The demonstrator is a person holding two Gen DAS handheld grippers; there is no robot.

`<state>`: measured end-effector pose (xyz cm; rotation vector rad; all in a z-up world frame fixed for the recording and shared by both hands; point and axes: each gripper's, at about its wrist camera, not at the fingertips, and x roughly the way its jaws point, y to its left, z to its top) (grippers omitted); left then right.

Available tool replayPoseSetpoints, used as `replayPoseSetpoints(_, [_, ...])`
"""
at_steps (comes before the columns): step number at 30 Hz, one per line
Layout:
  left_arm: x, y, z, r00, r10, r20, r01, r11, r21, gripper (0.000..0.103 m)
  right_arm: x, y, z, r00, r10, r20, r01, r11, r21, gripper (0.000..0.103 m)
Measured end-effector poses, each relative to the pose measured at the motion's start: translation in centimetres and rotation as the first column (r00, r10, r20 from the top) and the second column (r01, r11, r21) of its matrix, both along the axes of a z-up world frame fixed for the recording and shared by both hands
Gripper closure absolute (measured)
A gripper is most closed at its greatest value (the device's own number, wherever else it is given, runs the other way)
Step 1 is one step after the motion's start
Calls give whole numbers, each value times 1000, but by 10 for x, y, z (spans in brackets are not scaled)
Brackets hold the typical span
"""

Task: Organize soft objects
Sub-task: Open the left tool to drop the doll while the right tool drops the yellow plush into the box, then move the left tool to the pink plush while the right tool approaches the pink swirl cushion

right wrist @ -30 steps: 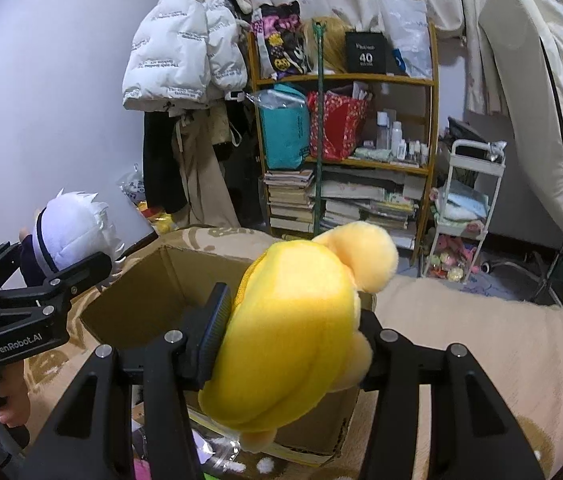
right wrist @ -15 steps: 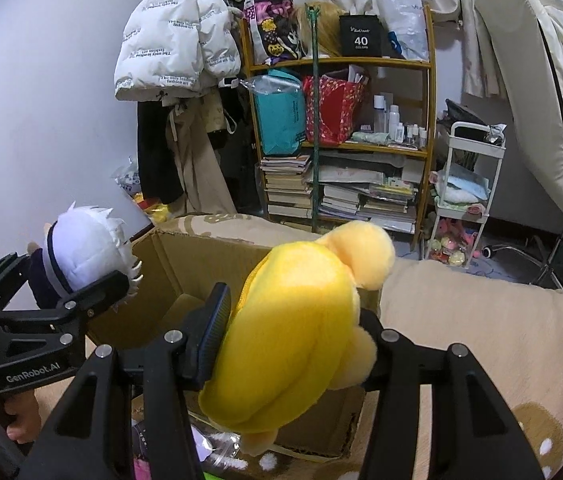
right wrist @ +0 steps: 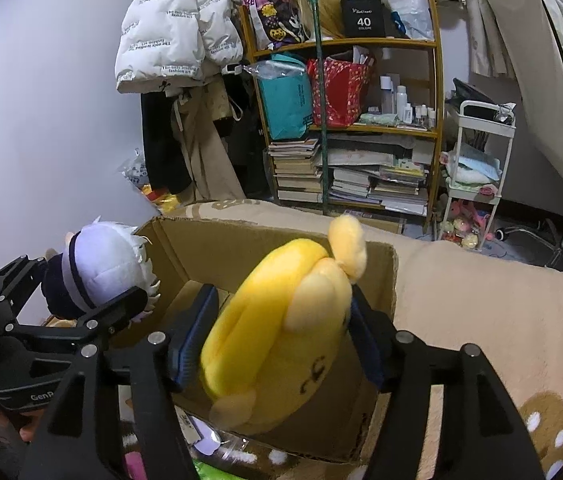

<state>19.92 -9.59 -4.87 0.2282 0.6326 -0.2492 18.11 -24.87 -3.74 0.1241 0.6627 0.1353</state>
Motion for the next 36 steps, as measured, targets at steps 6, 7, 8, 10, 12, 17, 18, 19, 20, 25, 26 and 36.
replayPoseSetpoints(6, [-1, 2, 1, 1000, 5, 13, -5, 1000, 8, 7, -1, 2, -3, 1000, 7, -1, -7, 1000, -2, 19])
replayPoseSetpoints(7, [-1, 3, 2, 1000, 6, 10, -6, 1000, 11, 7, -2, 2, -2, 1000, 7, 3, -7, 1000, -1, 18])
replayPoseSetpoints(8, [-2, 3, 2, 1000, 9, 9, -9, 1000, 11, 7, -2, 2, -1, 1000, 7, 6, -7, 1000, 1, 16])
replayPoseSetpoints(10, [-3, 5, 4, 1000, 15, 9, -15, 1000, 9, 6, -5, 2, 2, 1000, 6, 13, -6, 1000, 5, 10])
replayPoseSetpoints(12, [-6, 8, 6, 1000, 25, 8, -25, 1000, 12, 5, -9, 2, 6, 1000, 6, 21, -6, 1000, 13, 9])
replayPoseSetpoints(17, [-21, 14, 16, 999, 47, 17, -47, 999, 13, 2, -23, 4, 15, 999, 10, 33, -11, 1000, 17, 0])
replayPoseSetpoints(18, [-25, 15, 19, 999, 50, 19, -50, 999, 13, 2, -27, 5, 17, 999, 15, 37, -15, 1000, 16, 0])
replayPoseSetpoints(19, [-30, 17, 21, 999, 49, 18, -50, 999, 12, 2, -32, 6, 20, 999, 22, 39, -22, 1000, 13, 0])
replayPoseSetpoints(20, [-35, 19, 24, 999, 48, 16, -48, 999, 10, 2, -35, 7, 22, 999, 23, 39, -23, 1000, 8, 0])
replayPoseSetpoints(25, [-61, 23, 34, 999, 52, 4, -52, 998, 42, 2, -61, 8, 36, 999, 23, 40, -23, 1000, -3, 0])
replayPoseSetpoints(26, [-66, 23, 37, 999, 52, 4, -52, 998, 45, 2, -64, 7, 37, 999, 22, 40, -22, 1000, -2, 0])
replayPoseSetpoints(36, [-114, 25, 42, 997, 58, -49, -53, 995, 89, 2, -108, -5, 53, 999, -21, -24, 21, 1000, 10, 0])
